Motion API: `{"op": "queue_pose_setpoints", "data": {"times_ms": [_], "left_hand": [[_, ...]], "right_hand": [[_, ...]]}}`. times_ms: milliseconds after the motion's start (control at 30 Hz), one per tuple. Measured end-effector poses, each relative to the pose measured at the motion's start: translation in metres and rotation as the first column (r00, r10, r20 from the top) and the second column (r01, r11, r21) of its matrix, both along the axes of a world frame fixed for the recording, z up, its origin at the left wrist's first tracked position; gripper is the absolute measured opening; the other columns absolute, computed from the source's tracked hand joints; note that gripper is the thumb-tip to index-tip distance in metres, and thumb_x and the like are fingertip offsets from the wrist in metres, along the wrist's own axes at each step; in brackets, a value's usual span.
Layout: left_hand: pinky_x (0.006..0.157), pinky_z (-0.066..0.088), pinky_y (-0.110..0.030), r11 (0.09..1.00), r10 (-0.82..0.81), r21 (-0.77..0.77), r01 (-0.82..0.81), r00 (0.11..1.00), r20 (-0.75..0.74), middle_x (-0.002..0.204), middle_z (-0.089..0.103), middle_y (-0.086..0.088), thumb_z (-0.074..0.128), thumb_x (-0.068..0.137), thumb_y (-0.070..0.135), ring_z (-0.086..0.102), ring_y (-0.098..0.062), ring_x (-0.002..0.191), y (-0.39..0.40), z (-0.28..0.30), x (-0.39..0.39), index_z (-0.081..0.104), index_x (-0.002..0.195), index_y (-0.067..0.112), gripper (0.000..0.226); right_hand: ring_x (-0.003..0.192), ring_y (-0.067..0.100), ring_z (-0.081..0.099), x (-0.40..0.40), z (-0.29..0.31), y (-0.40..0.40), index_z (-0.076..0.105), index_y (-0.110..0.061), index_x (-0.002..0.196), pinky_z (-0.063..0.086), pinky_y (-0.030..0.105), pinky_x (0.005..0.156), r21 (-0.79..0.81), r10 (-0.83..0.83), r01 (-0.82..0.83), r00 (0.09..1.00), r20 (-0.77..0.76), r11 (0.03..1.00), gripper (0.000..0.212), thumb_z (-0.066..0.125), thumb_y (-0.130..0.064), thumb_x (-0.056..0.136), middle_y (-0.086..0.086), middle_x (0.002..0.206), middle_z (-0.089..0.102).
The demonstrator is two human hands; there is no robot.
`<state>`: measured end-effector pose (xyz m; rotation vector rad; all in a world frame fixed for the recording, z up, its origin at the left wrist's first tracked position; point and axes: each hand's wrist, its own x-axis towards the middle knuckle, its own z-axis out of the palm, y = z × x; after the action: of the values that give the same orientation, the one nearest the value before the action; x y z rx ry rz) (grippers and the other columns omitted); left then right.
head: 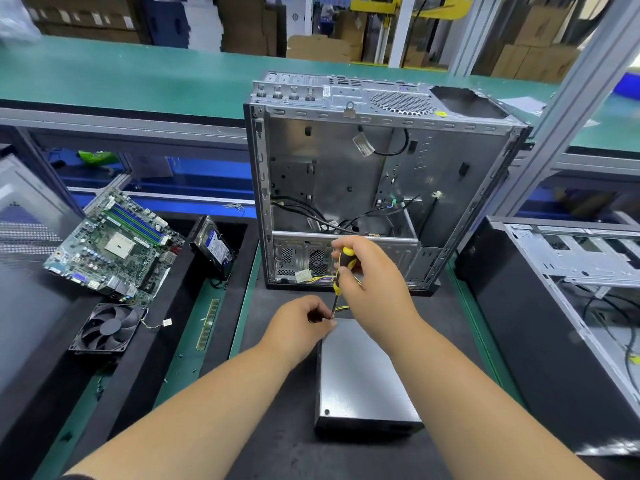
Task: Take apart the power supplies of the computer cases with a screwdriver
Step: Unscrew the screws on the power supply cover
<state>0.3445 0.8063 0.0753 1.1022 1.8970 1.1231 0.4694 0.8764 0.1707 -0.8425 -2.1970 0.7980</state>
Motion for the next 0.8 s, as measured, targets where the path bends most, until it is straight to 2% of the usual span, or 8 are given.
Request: {"op": "queue_pose_setpoints", "data": {"times_ms": [67,167,300,433,533,633,700,800], "left_hand": [[0.055,0.038,-0.011,1.000,0.005,0.007,-0.005,1.000,0.018,0.062,0.061,0.012,0.077,0.083,0.020,0.052,-0.002,0.057,-0.0003,0.0002,0.0015,0.064,0.073,0.026,0.018],[0.056,0.038,-0.010,1.000,0.008,0.011,-0.008,0.999,0.034,0.063,0.061,0.011,0.076,0.084,0.020,0.053,-0.004,0.059,-0.0005,-0.0002,0.0022,0.063,0.074,0.026,0.018],[0.056,0.037,-0.008,1.000,0.005,0.003,-0.005,1.000,0.012,0.066,0.061,0.012,0.078,0.083,0.021,0.051,-0.002,0.060,-0.0017,-0.0001,0.0006,0.064,0.074,0.026,0.017],[0.056,0.038,-0.007,1.000,-0.008,0.001,0.008,1.000,0.010,0.070,0.064,0.010,0.079,0.083,0.021,0.053,0.000,0.062,-0.0004,0.0017,0.0005,0.066,0.077,0.024,0.014],[0.057,0.039,-0.006,1.000,-0.014,0.003,0.014,1.000,0.006,0.074,0.066,0.008,0.078,0.083,0.020,0.053,0.003,0.061,-0.0002,0.0020,0.0003,0.067,0.079,0.023,0.012],[0.057,0.038,-0.007,1.000,-0.014,0.002,0.014,1.000,0.004,0.073,0.066,0.008,0.078,0.084,0.021,0.053,0.000,0.061,-0.0001,0.0013,-0.0001,0.066,0.080,0.024,0.013],[0.056,0.038,-0.008,1.000,-0.015,-0.003,0.015,1.000,0.002,0.071,0.065,0.008,0.077,0.084,0.022,0.053,0.000,0.060,0.0001,0.0006,0.0002,0.065,0.079,0.025,0.014],[0.055,0.038,-0.007,1.000,-0.011,0.003,0.011,1.000,0.013,0.069,0.063,0.010,0.078,0.084,0.023,0.052,0.003,0.057,0.0000,-0.0004,0.0003,0.065,0.077,0.026,0.015]], "right_hand": [[0.095,-0.001,0.051,-0.0009,-0.0007,-0.0004,0.059,-0.026,0.121,0.047,0.025,0.087,0.074,-0.016,0.017,1.000,-0.009,0.997,0.034,0.068,-0.016,0.090,-0.015,0.110,0.052],[0.097,0.011,0.053,-0.0018,-0.0014,0.0011,0.064,-0.022,0.117,0.045,0.024,0.088,0.141,-0.038,0.039,0.999,-0.015,0.989,0.039,0.081,-0.028,0.082,-0.008,0.108,0.048],[0.082,0.006,0.051,-0.0038,-0.0006,-0.0023,0.066,-0.026,0.113,0.050,0.029,0.078,0.124,-0.075,0.079,0.997,-0.036,0.989,0.031,0.078,-0.020,0.085,-0.014,0.101,0.049],[0.093,0.005,0.054,-0.0013,0.0002,-0.0039,0.054,-0.030,0.131,0.048,0.026,0.084,0.077,-0.045,0.044,0.999,0.011,0.996,0.044,0.065,-0.010,0.093,-0.017,0.106,0.055],[0.095,0.004,0.055,0.0017,-0.0006,-0.0027,0.052,-0.027,0.124,0.050,0.029,0.083,0.007,-0.048,0.048,0.999,0.025,0.999,0.035,0.054,-0.008,0.095,-0.016,0.107,0.058],[0.092,0.006,0.049,0.0014,-0.0026,-0.0025,0.053,-0.024,0.120,0.044,0.026,0.078,0.086,-0.069,0.066,0.997,0.037,0.994,0.028,0.062,-0.019,0.094,-0.012,0.110,0.052],[0.091,0.010,0.048,0.0003,-0.0042,-0.0011,0.056,-0.021,0.116,0.042,0.024,0.078,0.144,-0.093,0.088,0.995,0.028,0.986,0.032,0.072,-0.030,0.090,-0.008,0.111,0.048],[0.081,0.011,0.050,-0.0026,-0.0038,0.0011,0.061,-0.021,0.110,0.046,0.026,0.073,0.130,-0.136,0.135,0.991,-0.005,0.982,0.028,0.076,-0.029,0.087,-0.008,0.105,0.047]]}}
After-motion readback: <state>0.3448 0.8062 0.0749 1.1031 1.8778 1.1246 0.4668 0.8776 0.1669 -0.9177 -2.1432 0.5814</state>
